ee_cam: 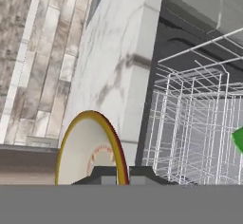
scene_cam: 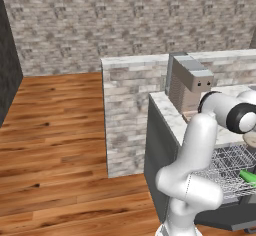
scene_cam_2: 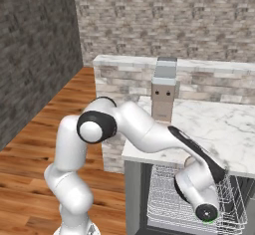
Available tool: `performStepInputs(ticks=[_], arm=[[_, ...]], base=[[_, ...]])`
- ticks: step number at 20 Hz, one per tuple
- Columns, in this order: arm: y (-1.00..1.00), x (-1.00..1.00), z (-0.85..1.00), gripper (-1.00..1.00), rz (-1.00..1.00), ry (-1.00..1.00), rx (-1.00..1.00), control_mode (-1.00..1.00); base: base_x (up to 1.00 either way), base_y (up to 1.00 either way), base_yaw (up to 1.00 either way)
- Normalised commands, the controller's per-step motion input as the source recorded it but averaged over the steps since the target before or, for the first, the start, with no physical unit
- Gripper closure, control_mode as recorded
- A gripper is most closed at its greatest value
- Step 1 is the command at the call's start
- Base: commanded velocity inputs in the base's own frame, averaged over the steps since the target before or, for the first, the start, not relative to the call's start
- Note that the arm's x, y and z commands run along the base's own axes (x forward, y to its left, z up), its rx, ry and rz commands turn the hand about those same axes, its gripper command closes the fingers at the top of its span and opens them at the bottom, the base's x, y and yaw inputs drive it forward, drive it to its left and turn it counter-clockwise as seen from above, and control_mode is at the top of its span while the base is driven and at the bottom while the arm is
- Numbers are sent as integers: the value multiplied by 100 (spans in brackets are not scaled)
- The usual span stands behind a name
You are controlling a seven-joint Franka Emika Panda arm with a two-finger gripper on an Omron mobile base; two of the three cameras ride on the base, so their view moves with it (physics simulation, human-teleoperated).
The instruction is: Pick up the cup and bowl from the counter, place them in the dishwasher, and close the dishwasher door.
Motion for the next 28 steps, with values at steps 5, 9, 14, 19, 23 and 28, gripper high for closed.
performStepInputs(ticks=[5, 9, 14, 19, 23, 28], arm=[[-2, -23, -2, 100, -18, -8, 0, -100], [-1, -33, -8, 100, -13, -4, 0, -100], [0, -34, -27, 100, -5, -1, -1, -100], [0, -30, -38, 100, 0, 0, 0, -100], [0, -16, -29, 100, 0, 1, 0, -100], [5, 0, -30, 100, 0, 6, 0, -100]], base=[[0, 0, 0], [0, 0, 0], [0, 0, 0], [0, 0, 0], [0, 0, 0], [0, 0, 0]])
